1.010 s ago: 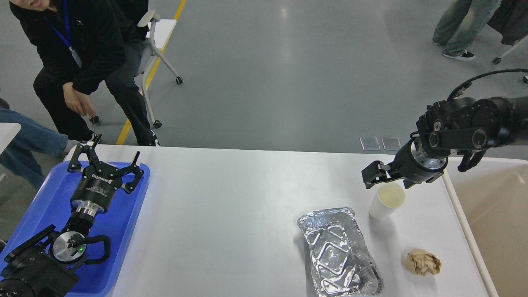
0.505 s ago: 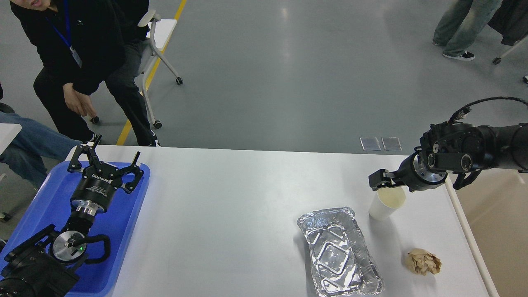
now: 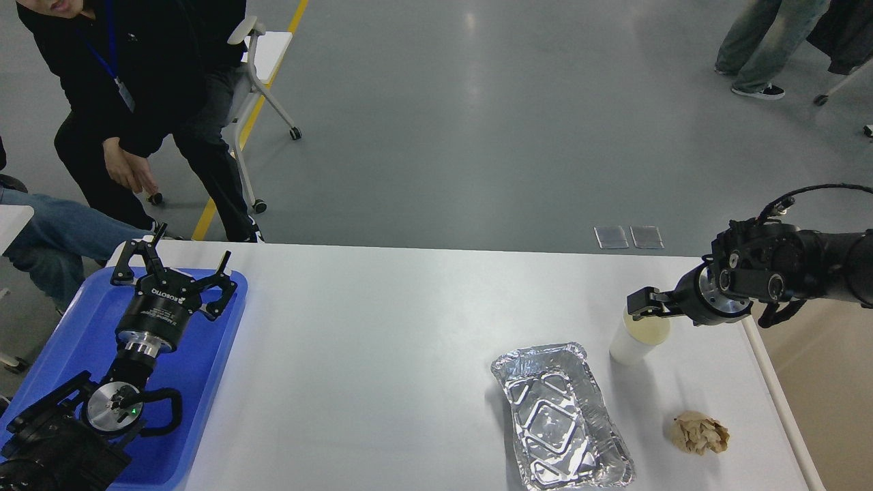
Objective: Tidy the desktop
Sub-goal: 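Lower the open right gripper down onto the white paper cup, then close the right gripper on the cup rim and lift it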
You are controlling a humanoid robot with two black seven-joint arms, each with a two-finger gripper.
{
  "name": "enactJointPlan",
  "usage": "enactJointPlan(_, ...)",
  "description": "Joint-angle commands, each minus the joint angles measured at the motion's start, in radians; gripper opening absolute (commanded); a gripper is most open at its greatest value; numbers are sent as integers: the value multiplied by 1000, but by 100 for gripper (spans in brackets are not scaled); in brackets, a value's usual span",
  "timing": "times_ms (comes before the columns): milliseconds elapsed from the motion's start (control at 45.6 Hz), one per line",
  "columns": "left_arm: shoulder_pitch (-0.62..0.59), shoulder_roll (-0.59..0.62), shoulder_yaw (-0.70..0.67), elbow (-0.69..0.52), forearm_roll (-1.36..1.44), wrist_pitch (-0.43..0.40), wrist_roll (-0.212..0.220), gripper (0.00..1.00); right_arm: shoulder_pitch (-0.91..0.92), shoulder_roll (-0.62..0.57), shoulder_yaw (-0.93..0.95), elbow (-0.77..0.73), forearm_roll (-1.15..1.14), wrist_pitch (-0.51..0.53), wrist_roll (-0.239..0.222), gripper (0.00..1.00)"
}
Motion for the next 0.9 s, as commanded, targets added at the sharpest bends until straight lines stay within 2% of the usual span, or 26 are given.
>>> enactJointPlan(0, 0, 0, 0, 0, 0, 0, 0, 99, -55, -3, 34, -25, -31, -19, 0, 100)
enactJointPlan(154, 0, 0, 0, 0, 0, 0, 0, 99, -95, -3, 42, -26, -49, -88, 0, 100)
enactJointPlan(285, 0, 0, 0, 0, 0, 0, 0, 99, -104, -2, 43, -41, -51, -98, 0, 100)
enactJointPlan(351, -1, 0, 0, 0, 0, 0, 0, 99, -124, 4, 46, -52, -51, -98, 0, 95)
enactJointPlan(461, -1, 0, 0, 0, 0, 0, 0, 99, -135, 3, 48, -57, -49, -100, 0, 70)
enactJointPlan(527, -1, 0, 0, 0, 0, 0, 0, 99, -132, 0, 49, -57, -48, -100, 0, 49)
enactJointPlan(593, -1, 0, 0, 0, 0, 0, 0, 99, -129, -2, 57, -57, -46, -100, 0, 36)
enactJointPlan(702, -1, 0, 0, 0, 0, 0, 0, 99, -123, -6, 63, -57, -46, -100, 0, 29)
enactJointPlan(812, -1, 0, 0, 0, 0, 0, 0, 99, -118, -20, 63, -52, -46, -98, 0, 4)
enactJointPlan(834, -1, 0, 0, 0, 0, 0, 0, 99, -118, -22, 63, -49, -46, -97, 0, 0)
enactJointPlan(878, -1, 0, 0, 0, 0, 0, 0, 99, -117, -23, 63, -43, -46, -95, 0, 0)
